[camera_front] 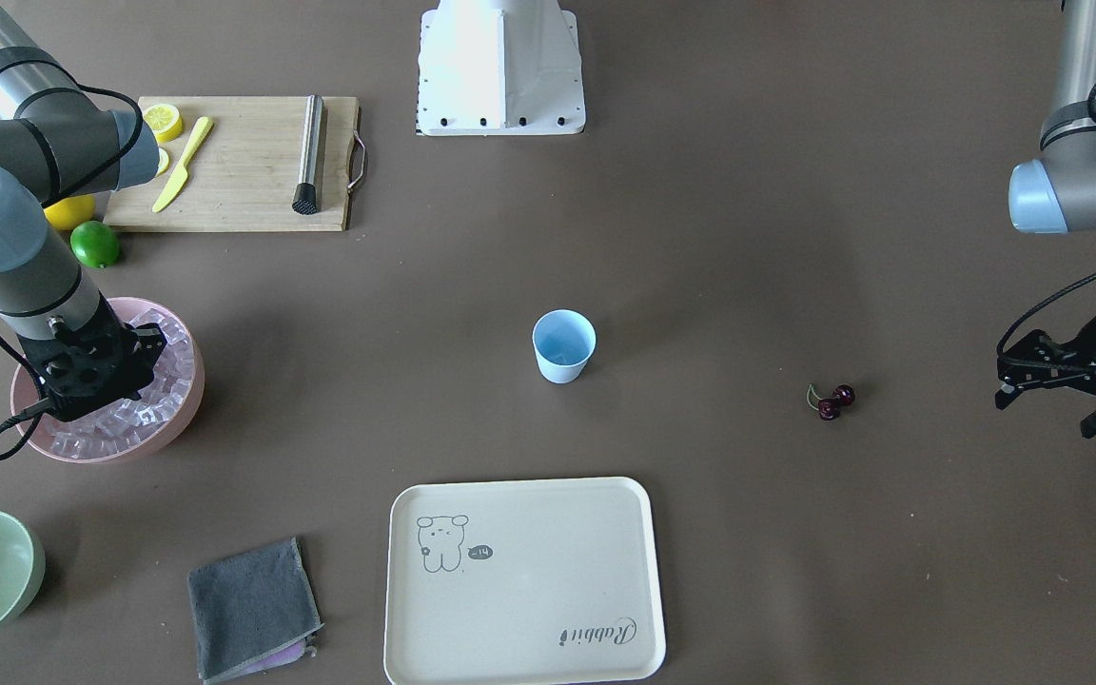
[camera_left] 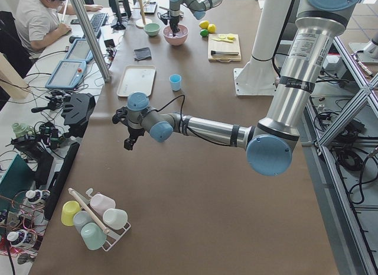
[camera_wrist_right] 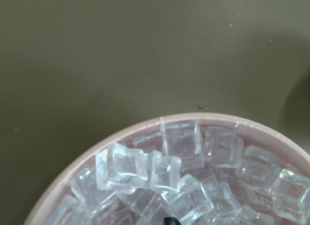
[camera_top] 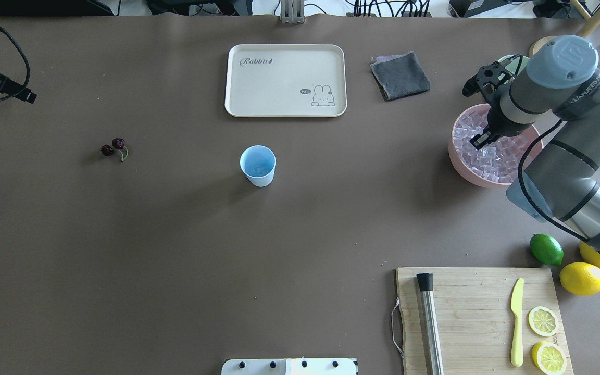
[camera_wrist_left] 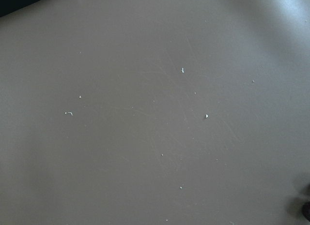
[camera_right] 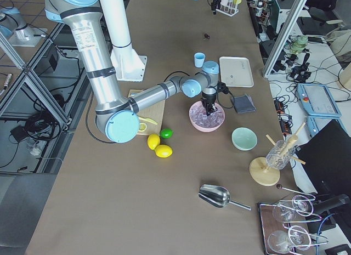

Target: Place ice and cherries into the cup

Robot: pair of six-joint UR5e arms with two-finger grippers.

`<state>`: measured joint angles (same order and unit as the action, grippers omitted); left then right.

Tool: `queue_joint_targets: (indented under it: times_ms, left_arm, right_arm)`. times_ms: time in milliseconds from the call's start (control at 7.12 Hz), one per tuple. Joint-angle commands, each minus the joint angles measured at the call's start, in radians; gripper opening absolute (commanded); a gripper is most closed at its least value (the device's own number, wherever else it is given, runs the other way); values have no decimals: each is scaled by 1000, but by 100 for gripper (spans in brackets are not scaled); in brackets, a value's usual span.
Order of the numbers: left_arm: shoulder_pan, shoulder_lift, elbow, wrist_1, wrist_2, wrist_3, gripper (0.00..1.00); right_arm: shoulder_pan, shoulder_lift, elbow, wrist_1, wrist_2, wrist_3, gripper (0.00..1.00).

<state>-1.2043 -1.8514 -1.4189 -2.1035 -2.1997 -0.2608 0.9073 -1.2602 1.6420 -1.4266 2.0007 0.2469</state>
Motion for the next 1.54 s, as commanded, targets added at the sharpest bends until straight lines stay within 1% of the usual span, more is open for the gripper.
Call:
queue_joint_targets:
  times_ms: [0,140,281,421,843,983,1123,1404]
  left_arm:
    - [6,-2,0,0,2,0,98]
    - [8,-2,0,-1,2,0,98]
    - [6,-3,0,0,5,0,98]
    - [8,-2,3,-1,8,0,98]
    - [12,1,20,-33,8,-2,98]
    - [14,1,18,-36,8,-36,98]
    - [22,1,20,-58,12,-41,98]
    - [25,1,43,-81,15,-41,98]
  right_arm:
    - [2,1,-1,0,0,0,0]
    - [2,1,-4,0,-2,-1,0]
    - [1,2,-11,0,-2,-8,82]
    - [2,2,-5,-2,1,-8,98]
    - [4,2,-1,-6,7,-11,99]
    - [-16,-2,-11,-3,-6,-11,99]
    - [-18,1,2,-8,4,-8,99]
    - [-16,-8,2,-5,6,-11,99]
